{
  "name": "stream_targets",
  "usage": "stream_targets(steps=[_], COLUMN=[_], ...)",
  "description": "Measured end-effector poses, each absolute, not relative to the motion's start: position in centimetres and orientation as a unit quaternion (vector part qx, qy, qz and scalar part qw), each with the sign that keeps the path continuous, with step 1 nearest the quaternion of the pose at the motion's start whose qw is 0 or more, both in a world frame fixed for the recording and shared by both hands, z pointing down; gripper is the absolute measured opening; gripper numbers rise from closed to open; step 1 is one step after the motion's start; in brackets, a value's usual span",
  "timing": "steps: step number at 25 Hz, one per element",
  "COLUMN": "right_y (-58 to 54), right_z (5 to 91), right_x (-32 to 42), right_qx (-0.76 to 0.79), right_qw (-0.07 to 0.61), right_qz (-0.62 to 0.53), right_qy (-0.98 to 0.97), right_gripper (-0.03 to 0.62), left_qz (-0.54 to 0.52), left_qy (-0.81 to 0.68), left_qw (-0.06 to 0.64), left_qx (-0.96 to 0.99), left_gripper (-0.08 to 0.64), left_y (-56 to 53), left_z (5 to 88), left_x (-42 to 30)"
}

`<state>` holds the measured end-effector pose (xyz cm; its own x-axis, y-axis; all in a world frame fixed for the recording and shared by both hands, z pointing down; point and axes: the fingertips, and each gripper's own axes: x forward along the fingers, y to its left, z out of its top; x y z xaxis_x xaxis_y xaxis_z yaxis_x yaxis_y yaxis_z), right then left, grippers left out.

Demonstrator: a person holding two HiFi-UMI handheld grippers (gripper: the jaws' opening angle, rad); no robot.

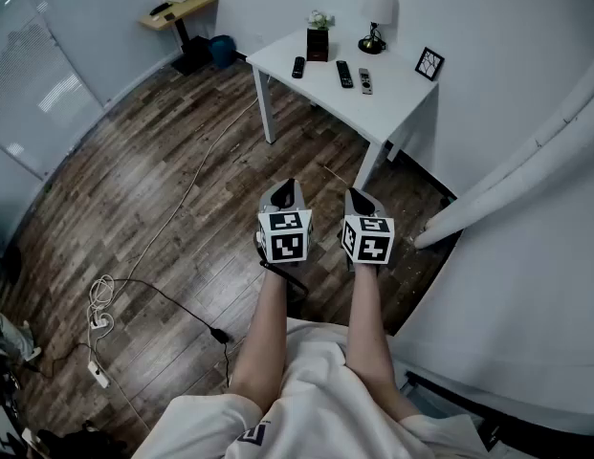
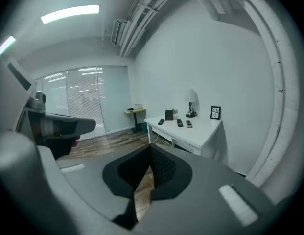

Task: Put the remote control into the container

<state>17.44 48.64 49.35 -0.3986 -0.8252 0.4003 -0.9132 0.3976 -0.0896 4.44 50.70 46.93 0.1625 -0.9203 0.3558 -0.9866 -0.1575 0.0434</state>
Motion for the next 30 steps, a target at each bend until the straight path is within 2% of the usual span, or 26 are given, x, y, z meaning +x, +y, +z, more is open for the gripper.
stream_targets(steps=[7,14,17,22,30], right_y=[48.5,48.1,47.5,45.5,41.0], right_z=[49.6,48.7,49.2,50.2,51.1], right_x=[17.2,17.6,17.6,16.4,15.1], right_qx=[0.528,0.517,0.516,0.511,0.511], right_qw=[0.147,0.095,0.099,0.104,0.149], right_qz=[0.153,0.17,0.168,0.175,0.156], right_qy=[-0.822,-0.833,-0.834,-0.835,-0.832], right_gripper=[0.0,0.002,0.002,0.002,0.002], left_qz=[0.126,0.113,0.115,0.114,0.117], left_qy=[-0.623,-0.629,-0.625,-0.62,-0.61], left_qw=[0.142,0.142,0.125,0.135,0.15], left_qx=[0.759,0.756,0.762,0.765,0.769], left_gripper=[0.005,0.004,0.003,0.003,0.003], left_y=[49.7,49.6,48.9,47.1,41.3], left_z=[48.0,47.7,47.6,48.3,48.9], left_x=[6.2,6.1,6.5,5.6,4.4])
